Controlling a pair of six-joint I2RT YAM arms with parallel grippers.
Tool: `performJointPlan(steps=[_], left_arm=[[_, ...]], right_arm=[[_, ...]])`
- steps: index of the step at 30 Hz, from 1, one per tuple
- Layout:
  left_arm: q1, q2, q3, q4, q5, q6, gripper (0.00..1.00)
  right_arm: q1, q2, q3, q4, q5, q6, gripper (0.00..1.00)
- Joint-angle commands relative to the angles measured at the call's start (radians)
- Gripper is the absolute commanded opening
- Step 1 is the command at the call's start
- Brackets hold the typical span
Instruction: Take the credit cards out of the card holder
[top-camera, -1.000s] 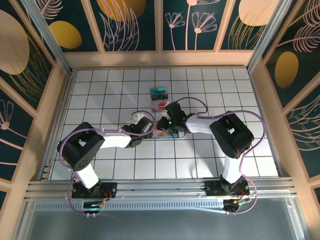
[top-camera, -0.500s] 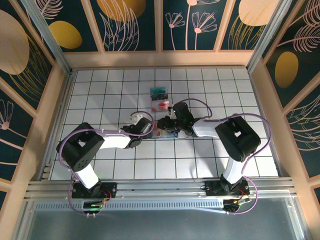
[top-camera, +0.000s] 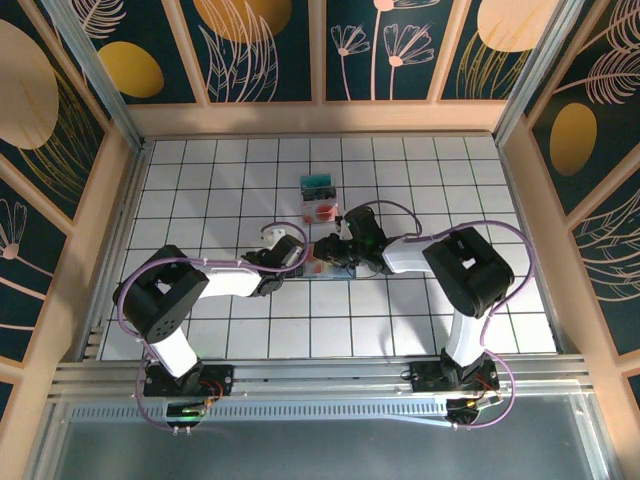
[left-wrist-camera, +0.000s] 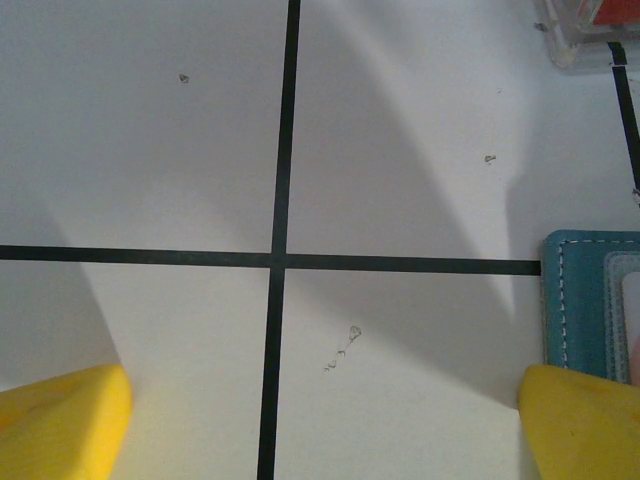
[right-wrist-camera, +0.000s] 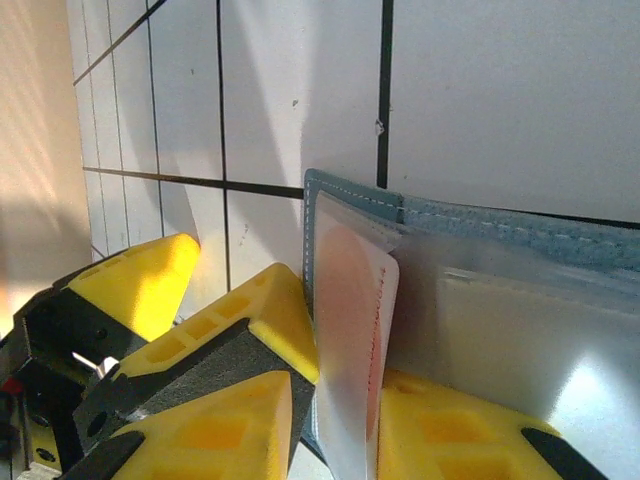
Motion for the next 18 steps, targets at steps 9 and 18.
performJointPlan(steps=[9, 18], left_arm=[[-0.013, 0.029, 0.004, -0.137, 0.033, -0.022, 0.99], [-0.013, 0.034, 0.005, -0.144, 0.039, -0.035, 0.99]], right_arm=[[-0.043, -0.065, -0.098, 0.244, -0.146, 0.068, 0.16], [-0.061, -0.095, -0.122, 0.231, -0.142, 0.068, 0.15]])
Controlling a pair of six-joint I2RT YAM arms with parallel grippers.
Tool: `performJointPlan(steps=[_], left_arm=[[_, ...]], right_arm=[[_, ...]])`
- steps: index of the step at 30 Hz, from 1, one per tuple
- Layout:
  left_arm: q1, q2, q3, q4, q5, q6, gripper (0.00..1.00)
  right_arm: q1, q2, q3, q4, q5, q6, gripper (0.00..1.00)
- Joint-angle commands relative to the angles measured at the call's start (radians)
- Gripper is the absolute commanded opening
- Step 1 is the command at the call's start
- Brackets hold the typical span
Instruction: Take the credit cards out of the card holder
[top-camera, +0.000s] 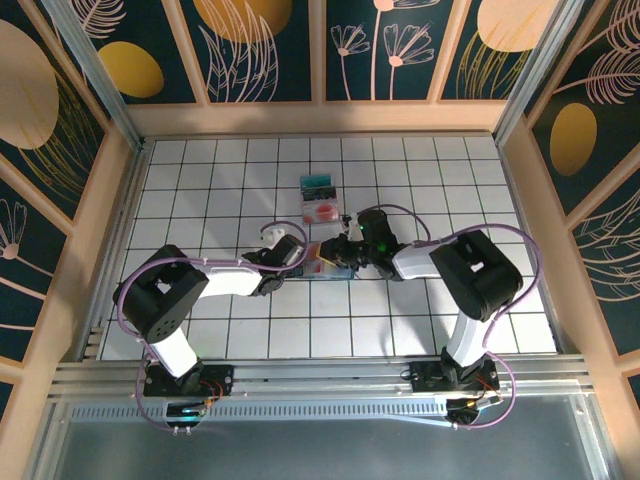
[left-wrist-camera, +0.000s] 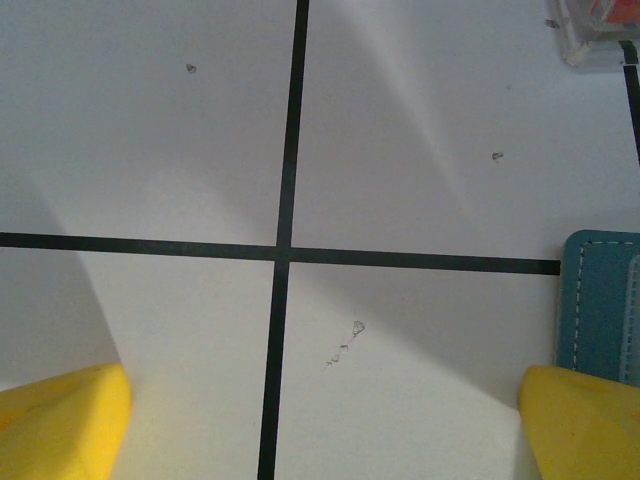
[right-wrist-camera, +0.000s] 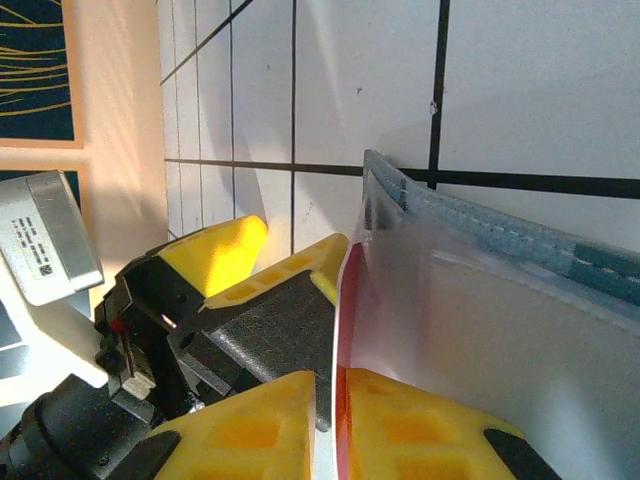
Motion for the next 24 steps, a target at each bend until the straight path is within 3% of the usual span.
performJointPlan(steps=[1, 8, 17, 24], left_arm=[[-0.013, 0.034, -0.007, -0.114, 0.04, -0.005, 0.99], [-0.013, 0.025, -0.01, -0.118, 0.044, -0.007, 0.99], [-0.015, 0.016, -0.053, -0.112, 0.057, -0.034, 0.99], [-0.024, 0.01, -0.076, -0.097, 0.081, -0.055, 0.99]], right_arm=[[-0.007, -0.038, -0.001, 0.036, -0.017, 0.006, 0.13], [-0.008, -0.033, 0.011, -0.054, 0.04, -0.009, 0.0], [-0.021, -0.093, 0.001, -0.174, 0.121, -0.064, 0.01], [-0.023, -0.083, -0.004, -0.123, 0.082, -0.039, 0.07]])
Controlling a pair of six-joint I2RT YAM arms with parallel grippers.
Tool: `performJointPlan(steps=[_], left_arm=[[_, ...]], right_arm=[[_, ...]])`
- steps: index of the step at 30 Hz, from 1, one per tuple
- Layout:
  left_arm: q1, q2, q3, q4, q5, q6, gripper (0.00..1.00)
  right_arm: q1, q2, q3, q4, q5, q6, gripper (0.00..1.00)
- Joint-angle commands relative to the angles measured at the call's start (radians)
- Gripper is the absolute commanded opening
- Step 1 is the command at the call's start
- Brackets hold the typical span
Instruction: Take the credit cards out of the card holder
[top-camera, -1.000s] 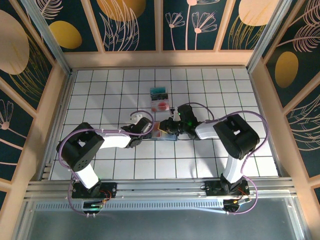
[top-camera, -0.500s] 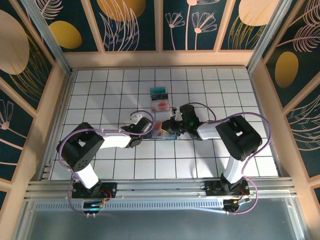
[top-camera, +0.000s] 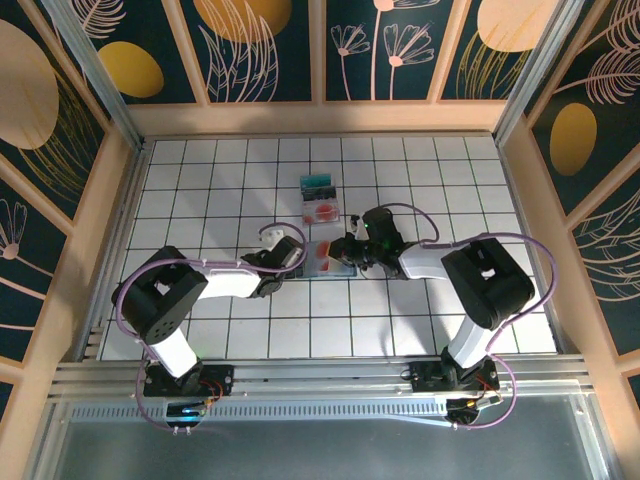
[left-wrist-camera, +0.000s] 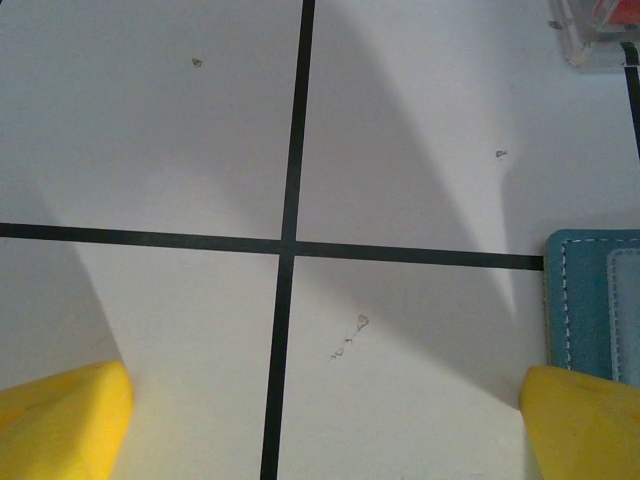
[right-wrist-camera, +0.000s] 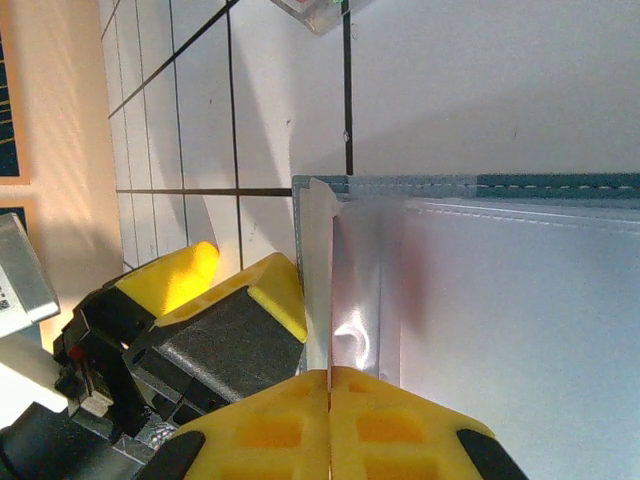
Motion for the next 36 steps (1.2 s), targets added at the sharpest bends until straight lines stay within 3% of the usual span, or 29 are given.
performJointPlan(steps=[1, 6, 29, 36], left_arm=[[-0.022, 0.024, -0.048, -0.121, 0.086, -0.041, 0.99], [-0.028, 0.034, -0.041, -0.132, 0.085, -0.055, 0.99], [-0.029, 0.013, -0.041, -0.162, 0.087, -0.071, 0.99], [-0.028, -0.132, 0.006, -0.195, 0.083, -0.066, 0.99]], right_arm=[[-0.004, -0.007, -0.01, 0.056, -0.028, 0.01, 0.07], [-0.011, 0.0, -0.016, 0.054, -0.012, 0.025, 0.0], [-0.076, -0.177, -0.016, -0.271, 0.157, -0.143, 0.0], [-0.076, -0.305, -0.035, -0.311, 0.237, -0.183, 0.0]])
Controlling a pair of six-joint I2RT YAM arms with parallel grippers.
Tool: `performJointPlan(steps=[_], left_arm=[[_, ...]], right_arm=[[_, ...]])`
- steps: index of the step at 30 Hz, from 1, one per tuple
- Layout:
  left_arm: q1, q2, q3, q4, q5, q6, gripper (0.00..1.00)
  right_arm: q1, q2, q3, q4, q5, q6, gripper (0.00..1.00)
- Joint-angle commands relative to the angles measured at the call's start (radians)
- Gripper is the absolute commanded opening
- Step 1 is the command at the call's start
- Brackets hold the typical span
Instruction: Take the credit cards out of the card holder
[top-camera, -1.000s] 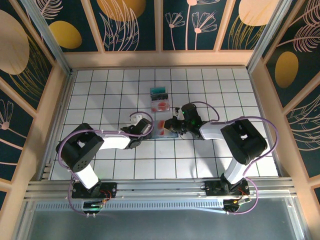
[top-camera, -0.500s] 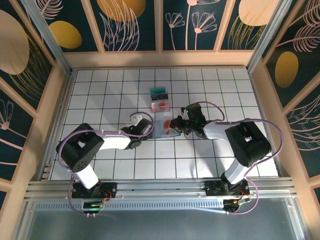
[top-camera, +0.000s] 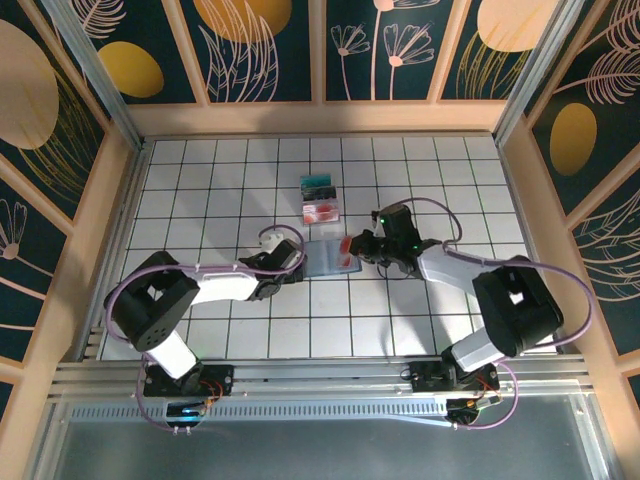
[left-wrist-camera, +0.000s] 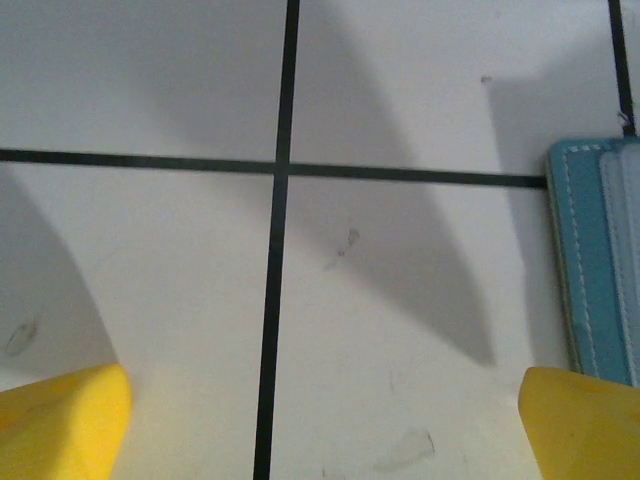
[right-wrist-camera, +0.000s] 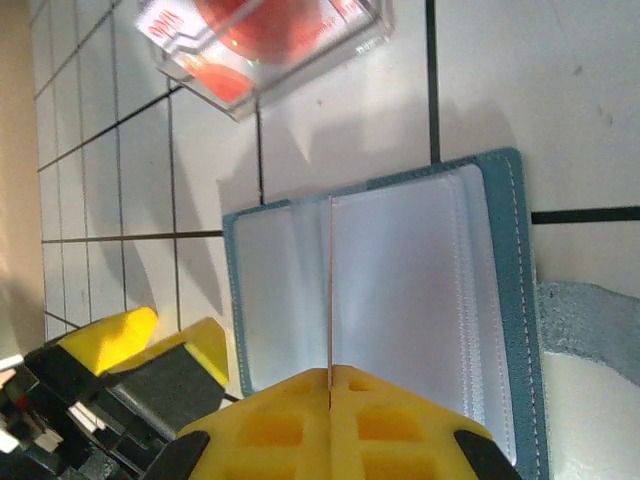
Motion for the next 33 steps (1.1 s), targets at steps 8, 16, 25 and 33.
performJointPlan(steps=[8, 16, 25, 33], left_arm=[[-0.001, -0.236, 0.075, 0.102, 0.141, 0.037, 0.99], [0.078, -0.242, 0.137, 0.378, 0.561, 0.118, 0.88], [0.105, -0.224, 0.17, 0.488, 0.861, 0.175, 0.84], [0.105, -0.222, 0.157, 0.574, 0.928, 0.141, 0.71]], right_arm=[[-0.011, -0.284, -0.09, 0.048, 0.137, -0.071, 0.0], [-0.022, -0.446, -0.153, 0.236, 0.009, -0.084, 0.0], [-0.022, -0.488, -0.17, 0.406, -0.131, -0.03, 0.0], [-0.021, -0.478, -0.169, 0.5, -0.213, 0.016, 0.0]])
